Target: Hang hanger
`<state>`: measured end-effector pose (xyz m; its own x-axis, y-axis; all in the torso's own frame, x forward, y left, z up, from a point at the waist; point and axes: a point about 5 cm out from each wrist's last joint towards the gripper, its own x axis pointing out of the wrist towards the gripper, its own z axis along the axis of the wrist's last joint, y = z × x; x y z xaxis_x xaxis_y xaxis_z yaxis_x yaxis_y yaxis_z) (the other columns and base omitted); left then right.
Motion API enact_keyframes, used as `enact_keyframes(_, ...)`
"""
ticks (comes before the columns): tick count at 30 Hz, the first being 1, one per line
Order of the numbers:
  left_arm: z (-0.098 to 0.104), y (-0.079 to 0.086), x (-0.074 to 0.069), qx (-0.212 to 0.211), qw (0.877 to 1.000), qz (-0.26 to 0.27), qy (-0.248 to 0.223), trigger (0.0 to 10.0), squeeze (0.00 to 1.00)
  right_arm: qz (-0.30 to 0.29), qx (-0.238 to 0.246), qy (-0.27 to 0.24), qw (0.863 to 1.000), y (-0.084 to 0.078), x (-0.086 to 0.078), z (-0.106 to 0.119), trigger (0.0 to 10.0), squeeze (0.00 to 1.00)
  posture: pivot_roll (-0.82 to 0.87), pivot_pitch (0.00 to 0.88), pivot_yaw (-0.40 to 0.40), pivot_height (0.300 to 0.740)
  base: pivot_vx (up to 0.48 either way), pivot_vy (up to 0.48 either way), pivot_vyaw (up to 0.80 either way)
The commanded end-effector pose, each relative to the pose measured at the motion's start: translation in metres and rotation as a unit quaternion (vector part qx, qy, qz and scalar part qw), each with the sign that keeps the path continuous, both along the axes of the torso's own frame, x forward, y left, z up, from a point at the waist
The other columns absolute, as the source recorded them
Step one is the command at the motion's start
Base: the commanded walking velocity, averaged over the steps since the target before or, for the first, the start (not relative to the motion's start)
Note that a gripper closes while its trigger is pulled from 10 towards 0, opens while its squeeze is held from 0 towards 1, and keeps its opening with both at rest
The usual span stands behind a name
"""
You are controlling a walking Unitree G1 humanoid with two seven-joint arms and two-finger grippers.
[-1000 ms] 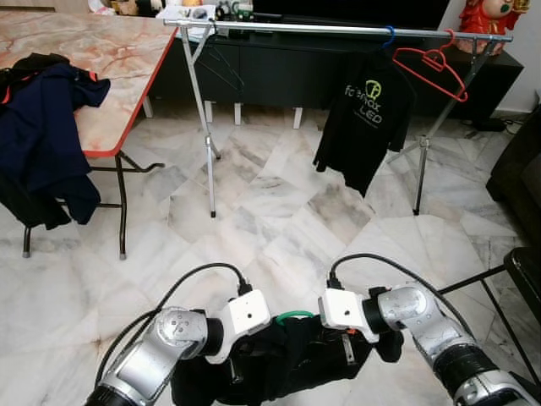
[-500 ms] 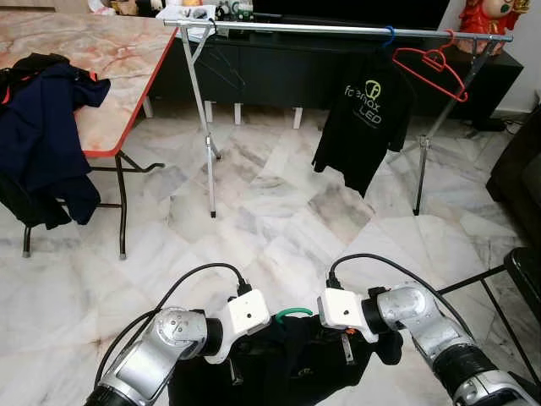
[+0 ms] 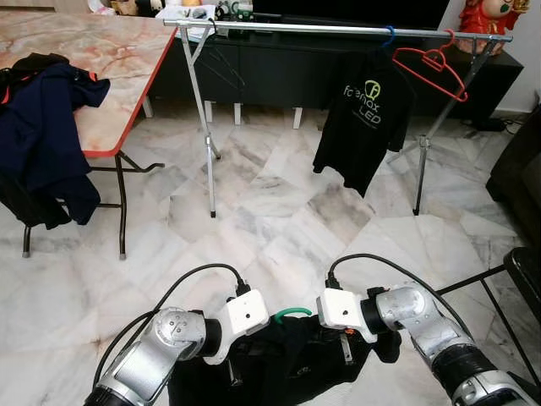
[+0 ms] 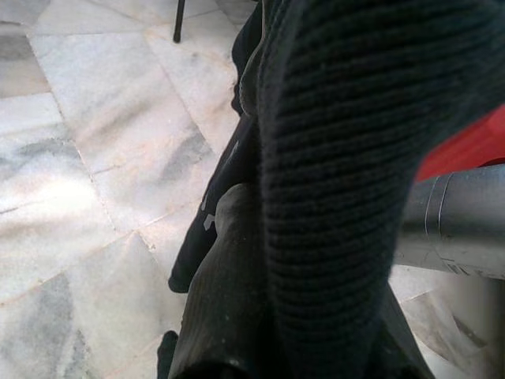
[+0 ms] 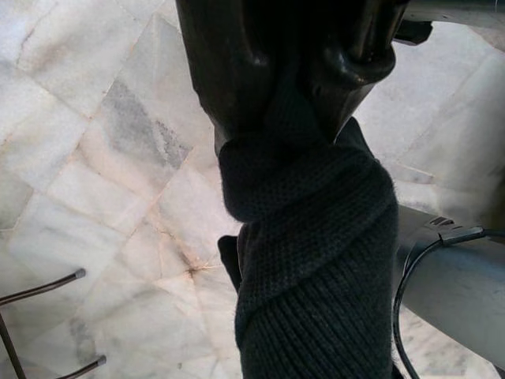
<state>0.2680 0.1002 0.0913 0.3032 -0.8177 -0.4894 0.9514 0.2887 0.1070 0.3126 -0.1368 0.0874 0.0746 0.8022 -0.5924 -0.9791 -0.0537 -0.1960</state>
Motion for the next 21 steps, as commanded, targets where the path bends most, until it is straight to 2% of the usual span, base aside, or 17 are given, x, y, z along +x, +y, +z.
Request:
enact_keyframes(1,-0.0041,0.0025,-0.0062,-0.007,1.000,-0.010,0.024,0.0,0.00,-0.020,0.011,-0.023,0.999,-0.0042,0.0055,0.0078,0.0,0.00,0.05,0.156,-0.071,0.740,0.000,0.000,0.00)
enact_keyframes(5,-0.0042,0.0030,-0.0060,-0.006,1.000,-0.006,0.024,0.0,0.00,-0.021,0.011,-0.023,0.999,-0.0041,0.0057,0.0076,0.0,0.00,0.05,0.156,-0.071,0.740,0.000,0.000,0.00)
enact_keyframes(7,-0.0043,0.0031,-0.0070,-0.006,1.000,-0.010,0.026,0.0,0.00,-0.024,0.008,-0.026,0.999,-0.0046,0.0063,0.0076,3.3,0.00,0.05,0.155,-0.071,0.740,0.000,0.000,0.00)
enact_keyframes(8,-0.0043,0.0031,-0.0070,-0.006,1.000,-0.010,0.026,0.0,0.00,-0.024,0.008,-0.026,0.999,-0.0046,0.0063,0.0076,3.3,0.00,0.05,0.155,-0.071,0.740,0.000,0.000,0.00)
enact_keyframes(9,-0.0043,0.0032,-0.0069,-0.006,1.000,-0.009,0.026,0.0,0.00,-0.027,0.007,-0.022,0.999,-0.0051,0.0067,0.0071,10.0,0.07,0.05,0.154,-0.071,0.740,0.000,0.000,0.00)
enact_keyframes(10,-0.0041,0.0031,-0.0070,-0.006,1.000,-0.010,0.027,0.0,0.00,-0.031,0.007,-0.020,0.999,-0.0055,0.0071,0.0070,10.0,0.80,0.05,0.154,-0.072,0.740,0.000,0.000,0.00)
enact_keyframes(11,-0.0041,0.0030,-0.0070,-0.007,1.000,-0.010,0.027,0.0,0.00,-0.033,0.007,-0.017,0.999,-0.0059,0.0073,0.0068,10.0,1.00,0.05,0.154,-0.072,0.740,0.000,0.000,0.00)
enact_keyframes(21,-0.0057,0.0042,-0.0062,-0.003,1.000,-0.004,0.022,0.0,0.00,-0.006,-0.012,0.015,1.000,-0.0091,0.0001,0.0011,10.0,1.00,0.05,0.150,-0.074,0.740,0.000,0.000,0.00)
